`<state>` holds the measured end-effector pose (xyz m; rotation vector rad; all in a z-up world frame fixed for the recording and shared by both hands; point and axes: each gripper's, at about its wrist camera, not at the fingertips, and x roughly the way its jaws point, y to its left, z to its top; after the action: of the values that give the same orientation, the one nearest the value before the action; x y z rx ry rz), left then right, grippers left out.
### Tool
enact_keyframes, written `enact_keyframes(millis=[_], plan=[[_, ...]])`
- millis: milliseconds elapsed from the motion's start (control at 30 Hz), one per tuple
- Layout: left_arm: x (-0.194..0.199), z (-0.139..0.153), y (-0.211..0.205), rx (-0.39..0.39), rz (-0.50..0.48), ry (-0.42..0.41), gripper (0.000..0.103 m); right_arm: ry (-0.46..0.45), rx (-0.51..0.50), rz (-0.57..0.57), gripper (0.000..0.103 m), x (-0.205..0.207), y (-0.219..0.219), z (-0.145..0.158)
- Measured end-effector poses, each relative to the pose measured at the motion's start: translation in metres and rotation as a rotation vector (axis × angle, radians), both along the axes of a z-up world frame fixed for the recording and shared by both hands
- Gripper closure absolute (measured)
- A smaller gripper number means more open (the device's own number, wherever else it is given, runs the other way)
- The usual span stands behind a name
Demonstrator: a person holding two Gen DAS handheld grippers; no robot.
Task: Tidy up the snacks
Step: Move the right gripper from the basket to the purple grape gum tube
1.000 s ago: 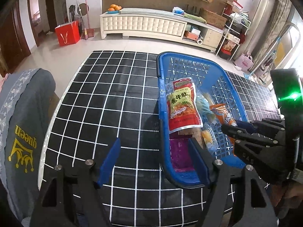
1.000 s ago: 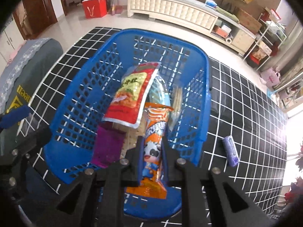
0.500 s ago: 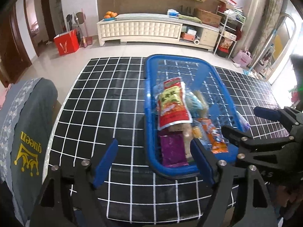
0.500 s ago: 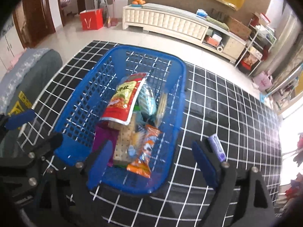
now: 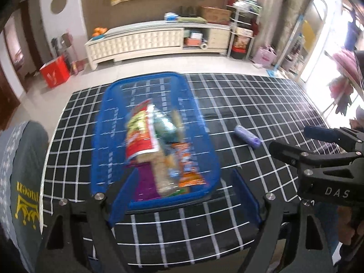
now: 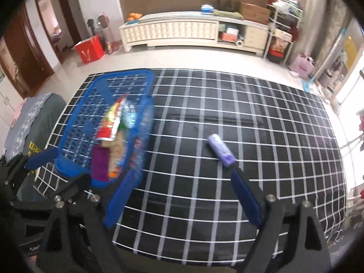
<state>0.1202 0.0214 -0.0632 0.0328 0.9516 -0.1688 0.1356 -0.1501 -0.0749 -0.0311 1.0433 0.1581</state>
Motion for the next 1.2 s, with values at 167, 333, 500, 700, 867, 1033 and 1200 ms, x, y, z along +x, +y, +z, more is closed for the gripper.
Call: enact_keyframes(millis=[167, 333, 500, 700, 867, 1033, 1200], plan=[[0.007, -0.003, -0.044, 0.002, -0.038, 0.001, 0.022, 0.013, 0.026, -0.048, 0.014, -0.001, -0.044, -0.006], [0.017, -0.013, -0.077, 0.0, -0.05, 0.021, 0.022, 0.007, -0.008, -0.056, 0.014, -0.001, -0.068, -0.013], [0.023, -0.026, -0.104, 0.018, -0.042, 0.006, 0.022, 0.001, -0.019, -0.045, 0.014, 0.002, -0.092, -0.025], [0.029, -0.03, -0.093, 0.024, 0.009, 0.001, 0.022, 0.012, 0.001, -0.003, 0.014, 0.011, -0.105, -0.04], [0.038, -0.028, -0.068, 0.035, 0.054, 0.002, 0.022, 0.028, 0.026, 0.016, 0.014, 0.022, -0.098, -0.047], [0.044, -0.028, -0.045, 0.068, 0.087, 0.004, 0.022, 0.041, 0.038, 0.046, 0.014, 0.034, -0.088, -0.055], [0.048, -0.034, -0.02, 0.068, 0.122, 0.021, 0.022, 0.059, 0.043, 0.056, 0.014, 0.049, -0.078, -0.067]])
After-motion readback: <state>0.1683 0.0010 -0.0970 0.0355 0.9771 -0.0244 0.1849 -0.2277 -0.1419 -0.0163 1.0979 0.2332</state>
